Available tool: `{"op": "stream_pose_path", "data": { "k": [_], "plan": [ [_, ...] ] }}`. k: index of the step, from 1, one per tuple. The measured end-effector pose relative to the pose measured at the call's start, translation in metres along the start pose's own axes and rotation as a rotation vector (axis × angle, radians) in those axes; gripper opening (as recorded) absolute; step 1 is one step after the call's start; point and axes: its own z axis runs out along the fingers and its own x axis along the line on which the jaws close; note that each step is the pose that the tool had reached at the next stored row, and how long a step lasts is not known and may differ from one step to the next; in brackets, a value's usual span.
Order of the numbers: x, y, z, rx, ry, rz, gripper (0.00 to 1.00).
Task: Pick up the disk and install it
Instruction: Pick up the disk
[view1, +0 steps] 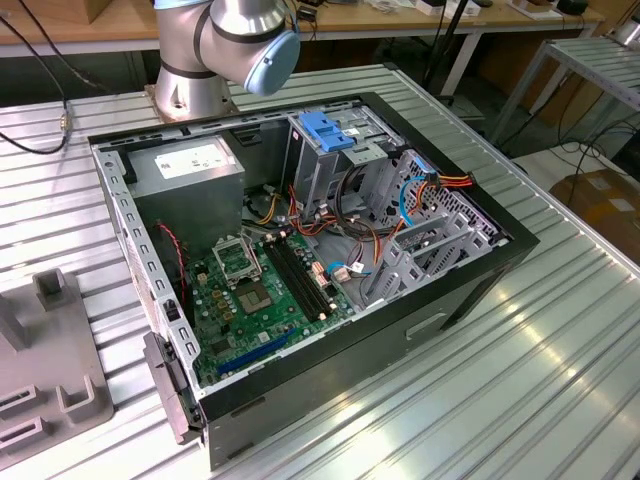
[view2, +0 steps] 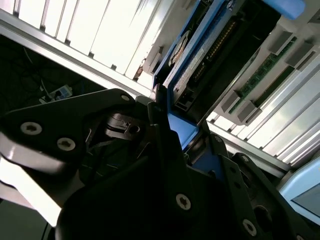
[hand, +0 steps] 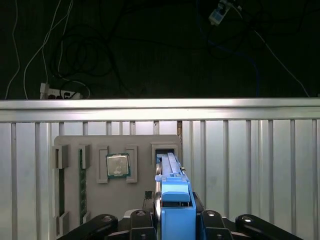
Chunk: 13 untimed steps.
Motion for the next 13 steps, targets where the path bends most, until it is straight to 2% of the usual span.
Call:
{"op": "stream_pose_path", "data": {
  "k": [13],
  "plan": [
    [-0.0003, -0.0001, -0.0144, -0.0003, 0.0000, 0.000, 0.37]
  ]
}}
